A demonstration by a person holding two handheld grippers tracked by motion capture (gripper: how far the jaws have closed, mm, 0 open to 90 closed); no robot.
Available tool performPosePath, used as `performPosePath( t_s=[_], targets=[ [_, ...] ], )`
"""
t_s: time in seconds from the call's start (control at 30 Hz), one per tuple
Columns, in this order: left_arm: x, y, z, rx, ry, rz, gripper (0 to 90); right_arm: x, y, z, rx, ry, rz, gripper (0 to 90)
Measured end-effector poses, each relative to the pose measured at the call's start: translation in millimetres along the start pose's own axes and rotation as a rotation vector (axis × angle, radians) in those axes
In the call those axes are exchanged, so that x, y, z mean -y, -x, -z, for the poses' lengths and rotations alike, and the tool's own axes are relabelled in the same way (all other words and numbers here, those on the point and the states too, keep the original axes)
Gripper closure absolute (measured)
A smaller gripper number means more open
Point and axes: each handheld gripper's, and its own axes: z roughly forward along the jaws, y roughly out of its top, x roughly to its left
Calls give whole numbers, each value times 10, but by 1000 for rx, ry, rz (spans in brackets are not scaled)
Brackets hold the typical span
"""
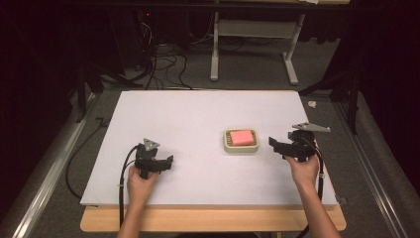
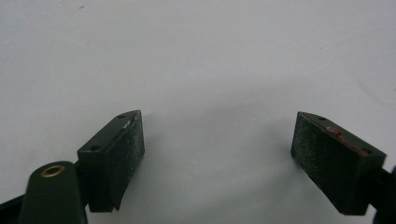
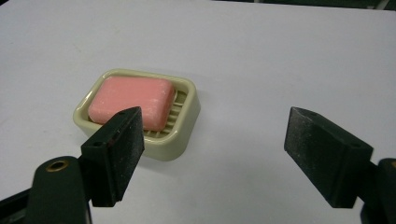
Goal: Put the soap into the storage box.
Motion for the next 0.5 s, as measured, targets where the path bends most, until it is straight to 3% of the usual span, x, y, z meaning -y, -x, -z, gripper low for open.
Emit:
performPosePath(
  t_s=[0.5],
  targets=[
    [0, 0, 0, 0, 0, 0, 177, 127, 105, 109, 9, 13, -13, 217]
  ],
)
